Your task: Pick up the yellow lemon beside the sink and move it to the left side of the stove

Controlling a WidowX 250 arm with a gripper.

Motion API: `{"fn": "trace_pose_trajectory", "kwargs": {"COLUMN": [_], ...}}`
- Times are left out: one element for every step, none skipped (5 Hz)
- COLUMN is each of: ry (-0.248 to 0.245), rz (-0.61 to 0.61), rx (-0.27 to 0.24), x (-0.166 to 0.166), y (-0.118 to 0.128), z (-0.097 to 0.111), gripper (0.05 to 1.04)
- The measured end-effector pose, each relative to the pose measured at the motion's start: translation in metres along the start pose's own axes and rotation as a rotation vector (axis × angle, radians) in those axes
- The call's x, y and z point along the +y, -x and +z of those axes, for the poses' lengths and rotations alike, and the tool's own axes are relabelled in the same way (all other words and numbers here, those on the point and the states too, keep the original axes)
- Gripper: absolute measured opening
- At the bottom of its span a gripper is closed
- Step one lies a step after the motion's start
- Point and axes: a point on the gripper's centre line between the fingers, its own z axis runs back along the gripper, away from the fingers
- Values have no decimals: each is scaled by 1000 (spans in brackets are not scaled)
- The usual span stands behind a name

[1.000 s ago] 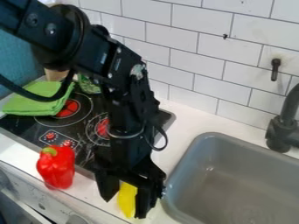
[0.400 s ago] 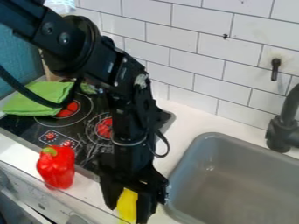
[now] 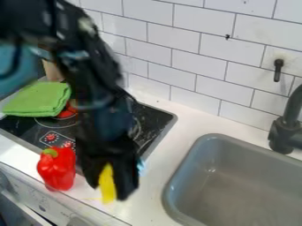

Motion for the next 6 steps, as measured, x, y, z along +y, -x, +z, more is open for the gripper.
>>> {"fn": "trace_pose_trajectory", "kwargs": {"ry": [81,83,-50,-169,-312,-397], "rz": [-30,38,136,174,237,250], "rx": [-108,-221,-255,-200,-122,-60], "x": [28,62,104,135,167,187], "y": [-6,-8,-1,1,5,-3], "z": [43,71,90,79,65,42], "gripper": [813,813,813,813,813,813]}}
